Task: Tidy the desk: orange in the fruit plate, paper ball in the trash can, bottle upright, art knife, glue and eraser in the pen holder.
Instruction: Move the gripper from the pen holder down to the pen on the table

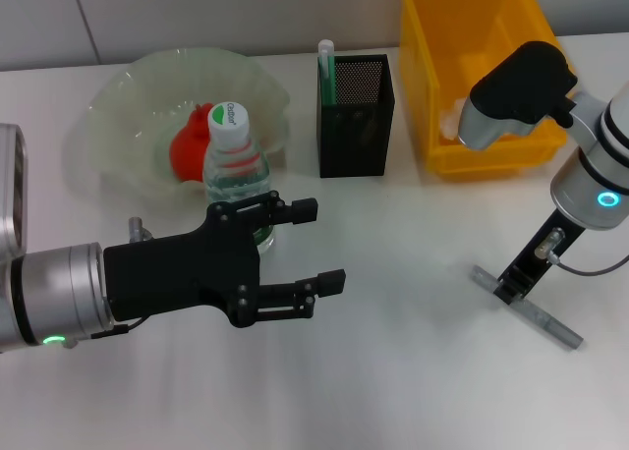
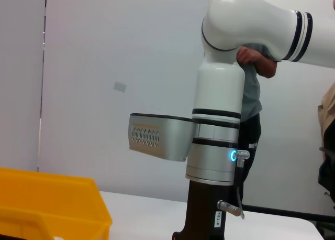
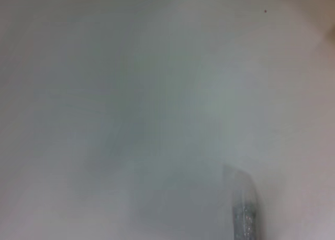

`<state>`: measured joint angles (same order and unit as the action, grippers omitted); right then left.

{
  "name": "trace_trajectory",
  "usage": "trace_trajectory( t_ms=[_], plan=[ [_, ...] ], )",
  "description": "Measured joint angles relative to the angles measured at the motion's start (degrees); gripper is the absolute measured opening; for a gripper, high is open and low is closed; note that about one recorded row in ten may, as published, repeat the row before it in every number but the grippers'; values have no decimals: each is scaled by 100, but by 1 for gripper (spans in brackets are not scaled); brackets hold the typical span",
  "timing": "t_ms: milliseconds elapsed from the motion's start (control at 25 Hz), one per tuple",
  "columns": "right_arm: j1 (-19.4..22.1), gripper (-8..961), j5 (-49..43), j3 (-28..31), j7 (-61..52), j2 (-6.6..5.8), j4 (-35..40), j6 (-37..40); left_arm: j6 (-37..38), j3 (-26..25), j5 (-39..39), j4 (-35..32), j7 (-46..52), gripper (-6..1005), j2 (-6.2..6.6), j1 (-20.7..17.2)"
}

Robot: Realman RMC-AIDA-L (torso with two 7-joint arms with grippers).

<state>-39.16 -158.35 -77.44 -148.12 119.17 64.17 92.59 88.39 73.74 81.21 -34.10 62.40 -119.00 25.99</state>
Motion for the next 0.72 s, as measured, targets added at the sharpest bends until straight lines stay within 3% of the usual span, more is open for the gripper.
trace_trajectory(
  t_ms=[160, 360, 720],
  plan=[
    [-10, 122, -2, -10, -2, -1, 6, 4, -5, 0, 0, 0, 0, 812, 0, 9],
    [-15, 228, -4, -80, -5, 0, 8, -12, 1, 0, 0, 0, 0, 812, 0, 11],
    [-45, 225, -4, -79, -6, 2, -34, -36, -3, 0, 0, 0, 0, 813, 0, 14]
  ],
)
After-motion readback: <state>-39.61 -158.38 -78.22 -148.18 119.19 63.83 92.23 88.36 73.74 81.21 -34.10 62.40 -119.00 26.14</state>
